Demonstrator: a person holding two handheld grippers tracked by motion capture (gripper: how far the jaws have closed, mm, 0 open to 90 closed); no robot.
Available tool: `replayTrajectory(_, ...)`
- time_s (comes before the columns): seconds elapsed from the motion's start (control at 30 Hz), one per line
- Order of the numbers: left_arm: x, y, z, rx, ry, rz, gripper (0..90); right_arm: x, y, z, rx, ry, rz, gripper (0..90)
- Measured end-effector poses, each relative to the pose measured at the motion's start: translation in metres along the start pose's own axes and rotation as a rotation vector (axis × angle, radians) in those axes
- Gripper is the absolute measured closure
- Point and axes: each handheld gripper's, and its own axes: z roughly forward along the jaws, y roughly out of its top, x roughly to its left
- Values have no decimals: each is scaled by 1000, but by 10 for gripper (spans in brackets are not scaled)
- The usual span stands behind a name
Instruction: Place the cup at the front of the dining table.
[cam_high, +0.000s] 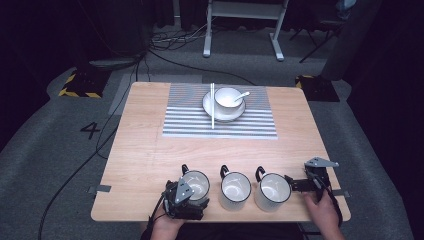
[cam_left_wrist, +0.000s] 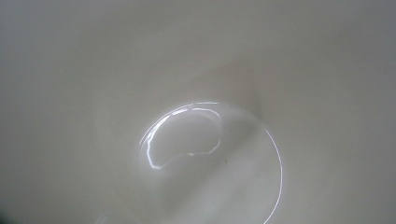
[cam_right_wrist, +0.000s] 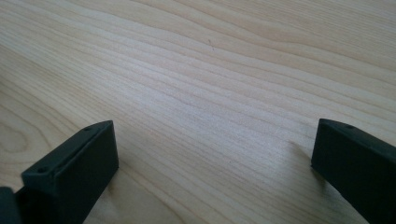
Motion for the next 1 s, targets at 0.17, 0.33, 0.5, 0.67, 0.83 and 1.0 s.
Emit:
replayTrajectory(0.17,2,1,-3,0,-35,-32,39,0,0,0,0,0,0,5)
replayTrajectory(0.33,-1,5,-9,6,-23,-6,39,0,0,0,0,1,0,5)
replayTrajectory(0.5,-3,15,-22,-4,-22,8,39,0,0,0,-1,1,0,5)
replayTrajectory(0.67,0,23,-31,5,-42,13,39,0,0,0,-1,0,-1,4)
replayTrajectory(0.83,-1,30,-37,8,-46,38,38,0,0,1,-4,-2,4,4)
replayTrajectory(1.0,1,41,-41,-14,-76,39,39,0,0,1,-3,-3,5,4)
